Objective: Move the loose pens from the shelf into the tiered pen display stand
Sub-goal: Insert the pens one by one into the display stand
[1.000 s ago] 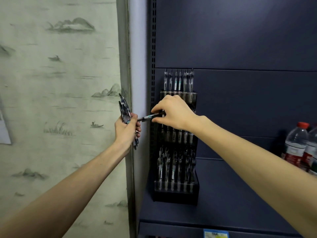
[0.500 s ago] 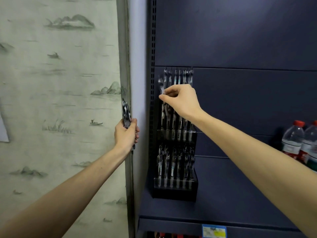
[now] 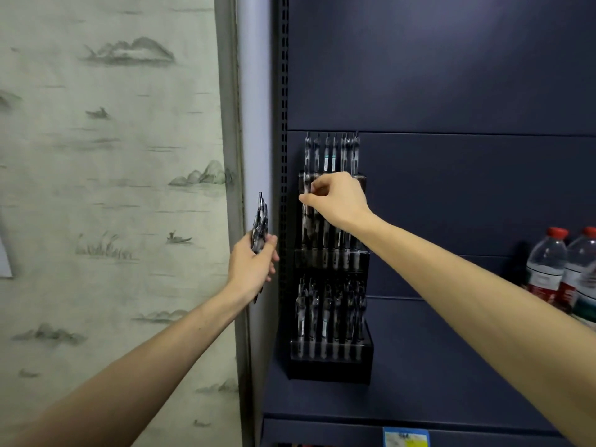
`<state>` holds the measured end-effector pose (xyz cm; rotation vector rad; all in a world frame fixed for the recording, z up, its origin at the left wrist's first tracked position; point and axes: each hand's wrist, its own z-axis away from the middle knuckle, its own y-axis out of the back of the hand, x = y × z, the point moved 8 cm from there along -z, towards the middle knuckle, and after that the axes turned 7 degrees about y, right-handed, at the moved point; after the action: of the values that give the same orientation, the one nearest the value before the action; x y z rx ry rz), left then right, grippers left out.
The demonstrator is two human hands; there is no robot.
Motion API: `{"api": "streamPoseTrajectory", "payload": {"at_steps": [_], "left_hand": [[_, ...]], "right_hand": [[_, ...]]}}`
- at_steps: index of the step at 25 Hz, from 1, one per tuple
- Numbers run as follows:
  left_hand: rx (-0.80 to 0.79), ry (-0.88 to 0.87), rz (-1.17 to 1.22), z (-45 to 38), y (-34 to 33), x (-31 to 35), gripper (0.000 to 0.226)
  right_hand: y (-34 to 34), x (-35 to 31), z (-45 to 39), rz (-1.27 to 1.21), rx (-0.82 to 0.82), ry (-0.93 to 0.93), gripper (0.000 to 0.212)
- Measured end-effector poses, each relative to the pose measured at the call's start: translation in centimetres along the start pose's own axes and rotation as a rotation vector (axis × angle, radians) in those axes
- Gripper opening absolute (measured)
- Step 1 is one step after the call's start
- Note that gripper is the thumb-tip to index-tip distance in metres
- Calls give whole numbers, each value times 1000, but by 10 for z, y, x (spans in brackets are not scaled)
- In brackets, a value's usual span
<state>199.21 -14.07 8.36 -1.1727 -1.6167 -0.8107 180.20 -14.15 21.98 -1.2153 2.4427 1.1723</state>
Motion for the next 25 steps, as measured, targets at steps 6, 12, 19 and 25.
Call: {"api": "streamPoseTrajectory", "payload": {"at_steps": [6, 12, 19, 25], "left_hand": [[-9, -8, -1, 1, -6, 4, 11], [-11, -31, 19, -5, -12, 19, 11], [10, -27, 13, -7, -7, 18, 12], [7, -39, 15, -11, -7, 26, 14]], "right_hand": [[5, 2, 3, 28, 54, -19, 19], [4, -6, 2, 126, 29, 68, 36], [-7, -18, 2, 268, -41, 266, 70], [-6, -18, -5, 284, -92, 257, 68]]}}
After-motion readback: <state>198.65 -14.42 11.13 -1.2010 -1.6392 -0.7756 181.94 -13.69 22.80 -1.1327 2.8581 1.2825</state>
